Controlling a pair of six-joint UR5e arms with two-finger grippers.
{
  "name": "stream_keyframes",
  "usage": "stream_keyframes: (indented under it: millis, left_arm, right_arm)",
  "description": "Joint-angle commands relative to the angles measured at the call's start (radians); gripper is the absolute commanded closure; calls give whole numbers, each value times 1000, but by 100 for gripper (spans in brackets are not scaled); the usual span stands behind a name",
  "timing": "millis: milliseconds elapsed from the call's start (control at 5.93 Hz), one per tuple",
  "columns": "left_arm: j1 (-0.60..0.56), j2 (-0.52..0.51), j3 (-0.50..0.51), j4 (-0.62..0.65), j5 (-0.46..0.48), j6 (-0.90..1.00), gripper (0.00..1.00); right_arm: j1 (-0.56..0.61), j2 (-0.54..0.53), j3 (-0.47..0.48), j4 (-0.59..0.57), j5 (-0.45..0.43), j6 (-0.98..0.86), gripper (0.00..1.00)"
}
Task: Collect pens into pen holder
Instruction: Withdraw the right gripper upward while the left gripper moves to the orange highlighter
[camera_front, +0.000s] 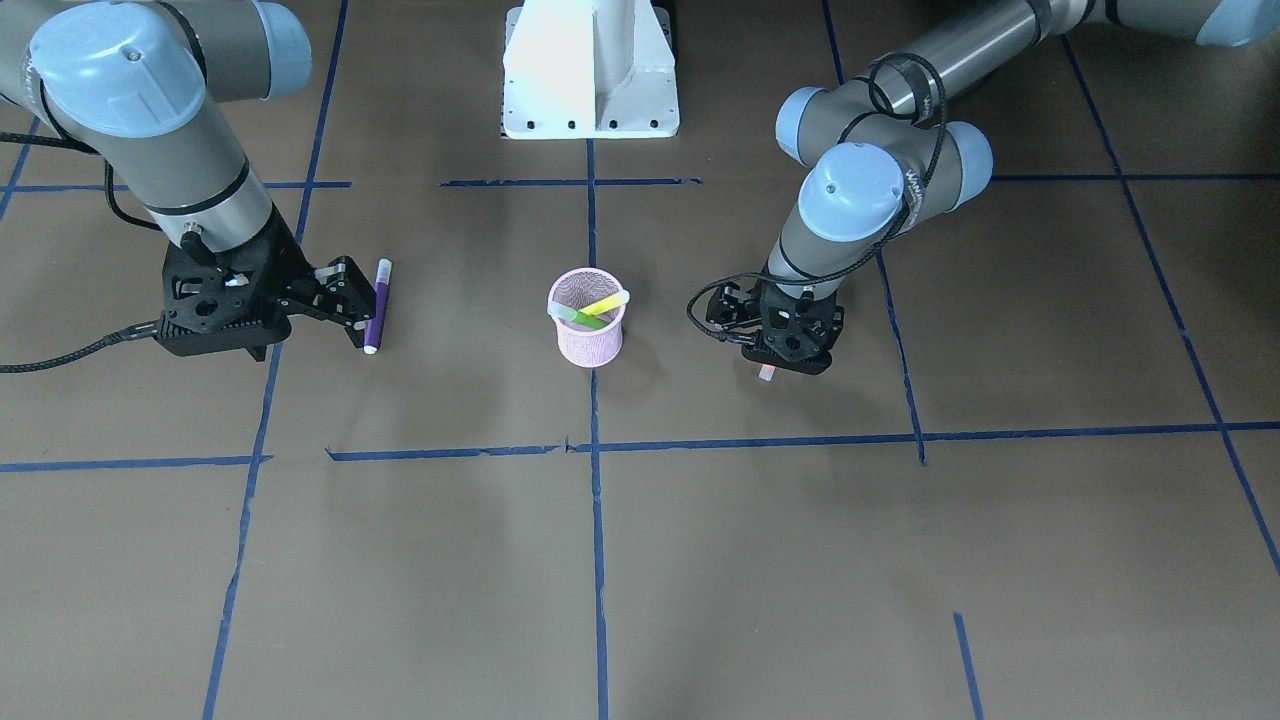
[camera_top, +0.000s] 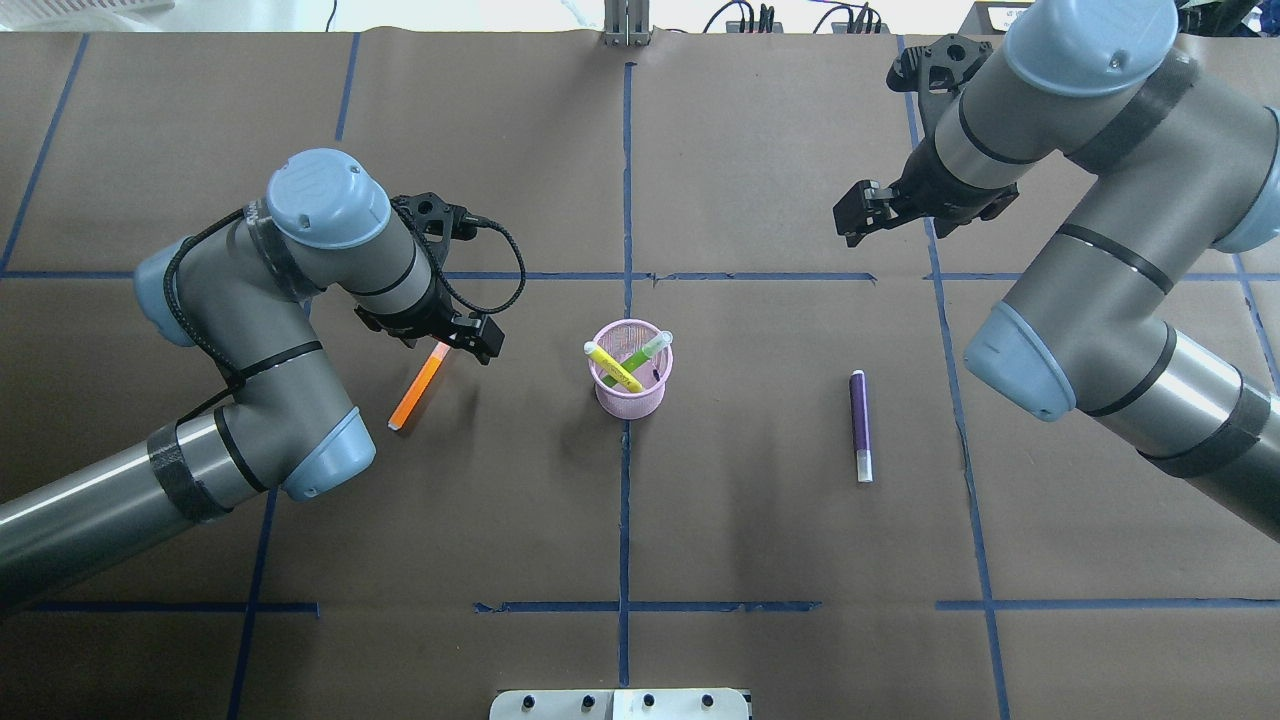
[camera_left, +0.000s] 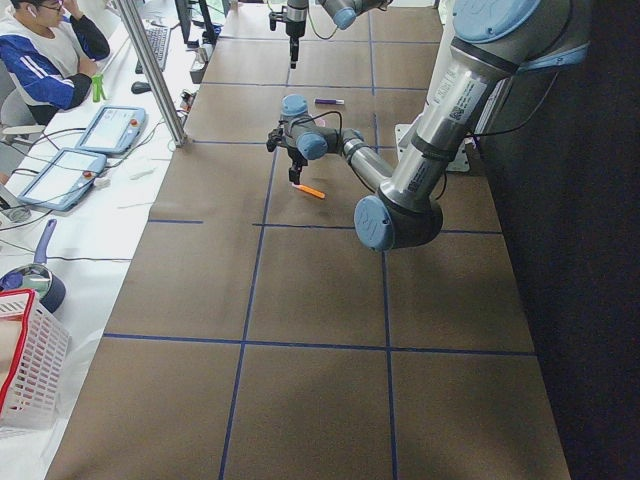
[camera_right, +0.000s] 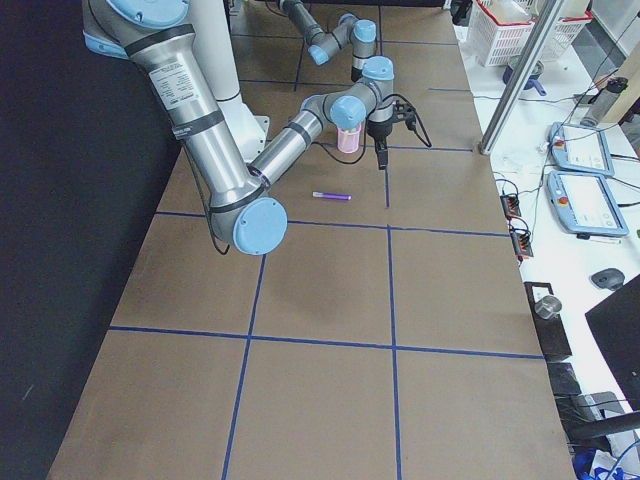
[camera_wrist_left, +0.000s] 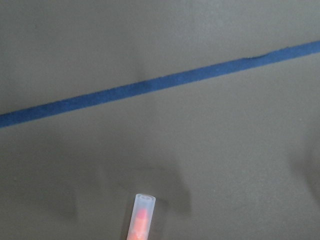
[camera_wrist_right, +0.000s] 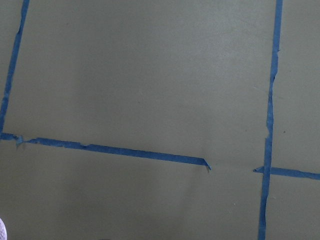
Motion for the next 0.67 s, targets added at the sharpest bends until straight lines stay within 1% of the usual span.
stream_keyframes:
  millis: [0,169,506]
  left_arm:
    - [4,18,4,0,28,4,2]
    - [4,22,16,0,30,5,3]
    - [7,23,23,0,32,4,8]
  right_arm:
    - [2,-7,-1,0,6,2,0]
    - [2,-8,-1,3,7,2,0]
    - [2,-8,1,5,6,2,0]
